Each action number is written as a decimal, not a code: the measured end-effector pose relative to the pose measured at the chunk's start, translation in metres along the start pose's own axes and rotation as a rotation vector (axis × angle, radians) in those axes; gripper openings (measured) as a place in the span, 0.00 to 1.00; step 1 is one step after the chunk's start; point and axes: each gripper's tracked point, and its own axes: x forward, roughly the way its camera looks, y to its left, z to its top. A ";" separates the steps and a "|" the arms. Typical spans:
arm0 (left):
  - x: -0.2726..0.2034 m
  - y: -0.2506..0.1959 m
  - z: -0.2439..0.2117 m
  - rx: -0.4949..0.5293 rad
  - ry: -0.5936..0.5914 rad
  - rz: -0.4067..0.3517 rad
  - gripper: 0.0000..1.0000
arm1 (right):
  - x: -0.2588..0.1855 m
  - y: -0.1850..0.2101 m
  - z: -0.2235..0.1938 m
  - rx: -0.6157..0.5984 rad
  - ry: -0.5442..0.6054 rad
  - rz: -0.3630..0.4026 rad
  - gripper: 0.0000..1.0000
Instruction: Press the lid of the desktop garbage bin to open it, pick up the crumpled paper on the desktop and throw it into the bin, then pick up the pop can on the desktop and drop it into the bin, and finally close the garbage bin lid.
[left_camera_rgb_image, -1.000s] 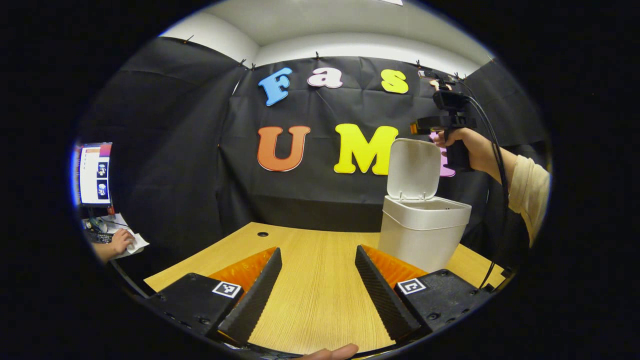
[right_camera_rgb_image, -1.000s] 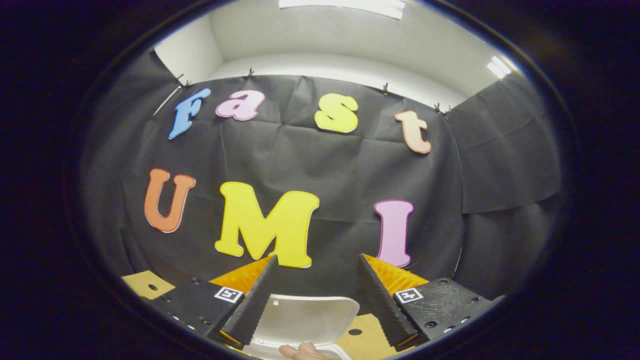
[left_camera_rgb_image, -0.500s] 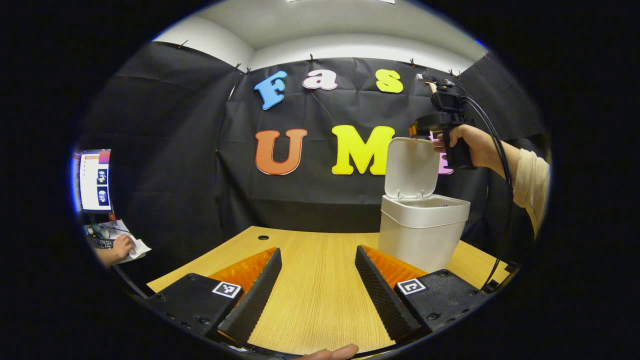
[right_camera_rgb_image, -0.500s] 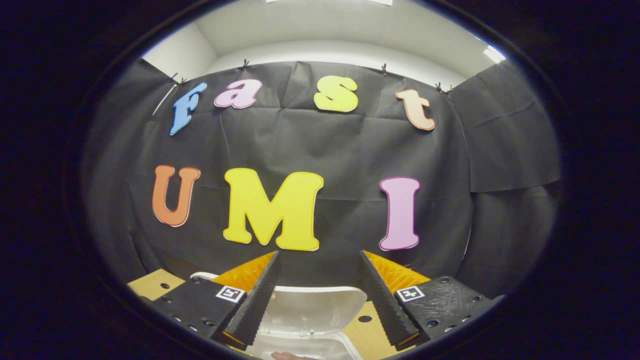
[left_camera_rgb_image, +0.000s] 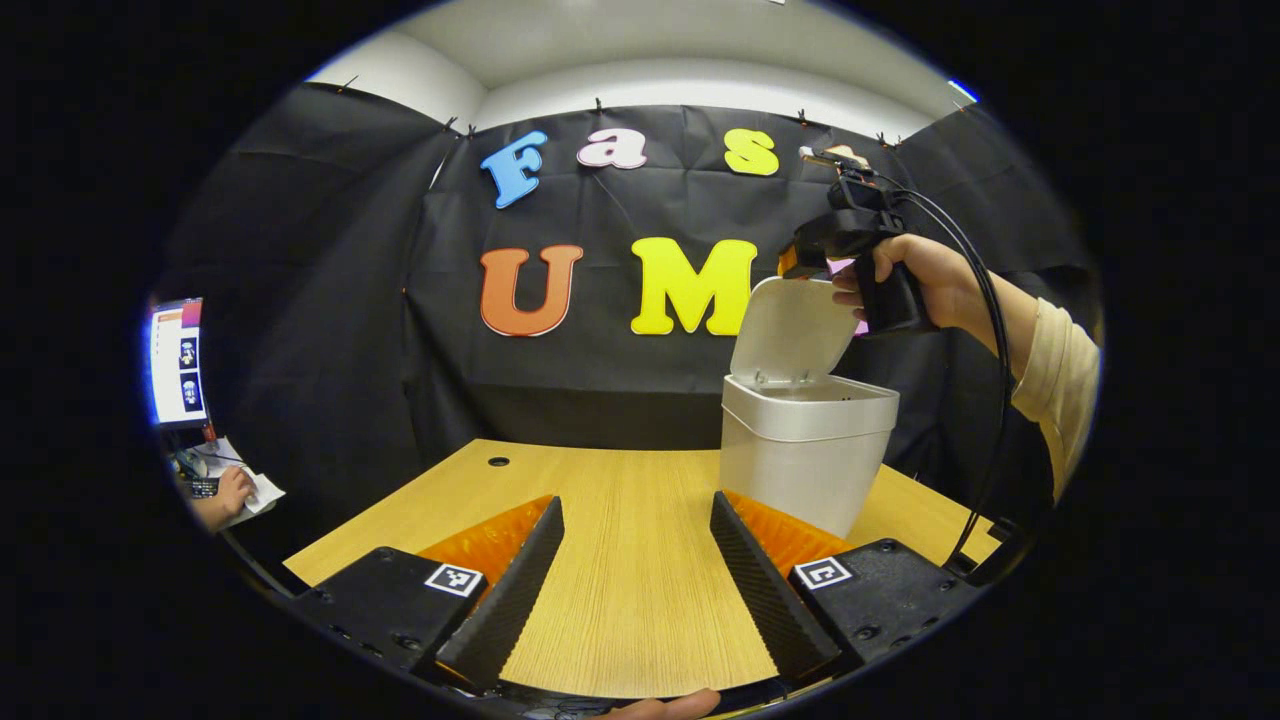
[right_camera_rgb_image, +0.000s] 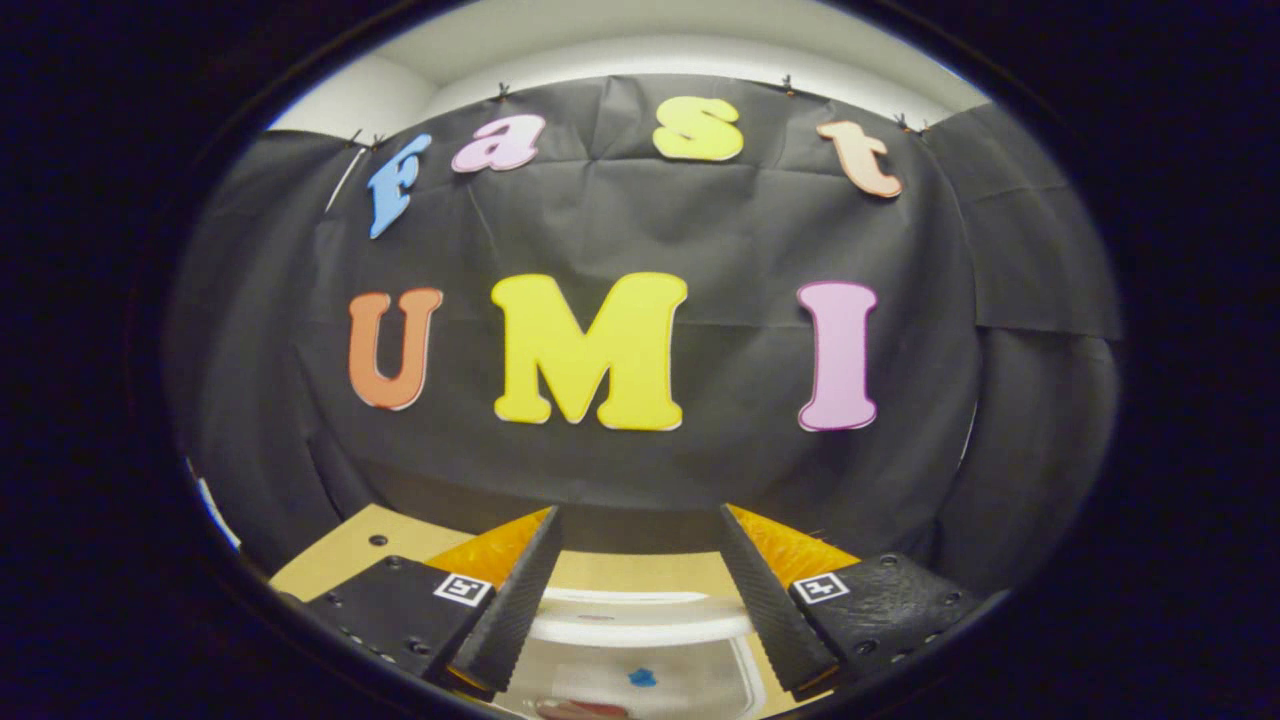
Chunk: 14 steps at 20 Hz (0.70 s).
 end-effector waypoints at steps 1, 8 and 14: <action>0.000 0.000 0.001 -0.002 -0.003 0.001 0.97 | -0.003 0.004 -0.006 -0.018 0.021 -0.001 0.93; 0.007 0.025 0.004 0.011 -0.018 0.089 0.97 | -0.022 0.005 -0.049 -0.157 0.163 -0.079 0.97; 0.019 0.036 -0.004 -0.006 -0.005 0.120 0.97 | -0.033 0.009 -0.090 0.006 0.324 -0.006 0.94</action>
